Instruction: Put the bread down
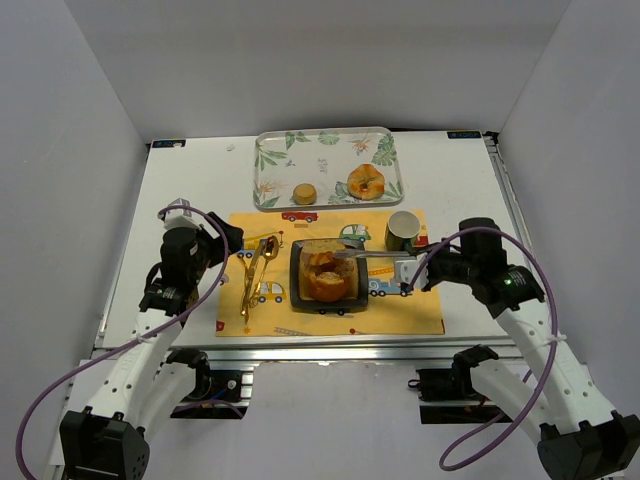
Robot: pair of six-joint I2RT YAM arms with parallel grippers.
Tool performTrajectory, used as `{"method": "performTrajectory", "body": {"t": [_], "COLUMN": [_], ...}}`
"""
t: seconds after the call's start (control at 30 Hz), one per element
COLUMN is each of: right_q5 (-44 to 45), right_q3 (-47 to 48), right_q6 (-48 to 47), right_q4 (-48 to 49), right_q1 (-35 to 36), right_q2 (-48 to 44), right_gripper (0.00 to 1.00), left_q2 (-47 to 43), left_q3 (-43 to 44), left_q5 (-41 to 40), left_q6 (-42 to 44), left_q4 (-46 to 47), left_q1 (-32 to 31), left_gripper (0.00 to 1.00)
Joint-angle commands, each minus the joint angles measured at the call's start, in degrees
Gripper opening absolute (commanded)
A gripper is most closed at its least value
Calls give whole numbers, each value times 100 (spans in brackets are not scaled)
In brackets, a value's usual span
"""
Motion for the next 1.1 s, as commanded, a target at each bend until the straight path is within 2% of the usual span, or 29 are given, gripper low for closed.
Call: {"method": "performTrajectory", "body": {"t": [0.0,0.13,0.17,0.37,0.67,0.77,0.8,0.83,0.87,0.9,0.97,1.0,1.07], "right_q5": [-319,-266,-292,-319,-389,-407,-285,-162,66,555,1023,1696,2524], "right_q3": [-20,-126,-126,-47,172,435,550,690,1013,1199,1464,1439,1220], "right_q6": [-317,-475,-476,-388,-160,392,1256,1821,2445,3487,4310,5228,5963], "right_q4": [-411,-569,-578,-604,-832,-597,-169,122,421,798,1107,1805,2495], "right_q1": [22,22,22,22,22,22,14,22,14,14,-143,-232,-538], "right_q2": [-172,-269,-286,-409,-822,-946,-833,-710,-526,-98,318,598,994], "right_gripper": [10,25,32,44,47,38,31,13,6,1,0,0,0], "left_q2": [-41,-85,-85,-67,117,205,223,284,302,328,459,521,705], "left_q3": [148,113,104,113,148,201,227,227,218,209,192,183,235], "left_q5": [74,65,65,83,223,258,293,320,346,459,714,829,1093], "left_q6": [48,22,22,39,48,74,74,74,48,31,-39,-57,-57], "left_q4": [129,147,147,147,261,278,296,322,418,471,725,805,867], "left_q1": [35,35,35,27,35,35,35,35,35,35,35,35,35], "left_gripper": [92,92,92,92,92,92,91,91,88,85,70,38,0]}}
